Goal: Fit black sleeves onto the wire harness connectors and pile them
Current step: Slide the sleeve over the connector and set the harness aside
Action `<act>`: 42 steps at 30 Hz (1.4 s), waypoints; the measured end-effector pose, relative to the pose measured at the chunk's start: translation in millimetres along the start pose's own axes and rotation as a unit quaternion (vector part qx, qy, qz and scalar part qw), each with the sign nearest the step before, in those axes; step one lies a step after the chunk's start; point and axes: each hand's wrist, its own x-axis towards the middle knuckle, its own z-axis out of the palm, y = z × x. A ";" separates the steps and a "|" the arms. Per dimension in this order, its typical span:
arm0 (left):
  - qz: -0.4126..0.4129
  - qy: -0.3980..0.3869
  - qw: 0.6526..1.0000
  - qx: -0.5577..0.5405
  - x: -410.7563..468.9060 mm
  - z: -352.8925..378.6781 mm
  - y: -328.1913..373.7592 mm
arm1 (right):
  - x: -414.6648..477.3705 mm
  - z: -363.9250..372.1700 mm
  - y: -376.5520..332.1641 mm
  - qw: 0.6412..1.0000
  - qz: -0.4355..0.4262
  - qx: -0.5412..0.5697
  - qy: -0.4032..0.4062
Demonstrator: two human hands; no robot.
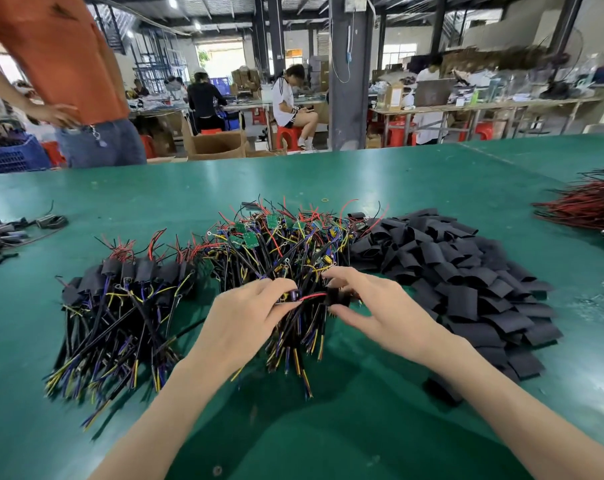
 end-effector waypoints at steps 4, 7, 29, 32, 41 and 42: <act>-0.031 -0.037 0.998 -0.047 -2.4 -1.8 7.7 | 0.8 -3.0 -1.7 1.000 -0.007 0.009 0.017; -0.017 -0.047 0.995 -0.092 -4.0 2.4 5.5 | 1.0 -0.1 0.6 1.000 -0.003 0.027 0.015; -0.043 -0.031 0.988 -0.142 -0.6 13.1 6.1 | 1.4 0.0 -0.6 0.999 -0.017 0.030 0.041; -0.039 -0.033 0.989 -0.140 -0.4 12.4 6.0 | 2.0 -0.9 -2.1 0.999 -0.012 0.034 0.040; -0.021 -0.028 0.987 -0.155 -0.4 17.5 8.7 | 1.8 -3.6 -7.7 0.992 0.040 0.111 0.038; -0.036 -0.022 0.984 -0.173 -1.0 18.6 9.2 | 1.6 -2.8 -8.5 0.993 0.031 0.106 0.044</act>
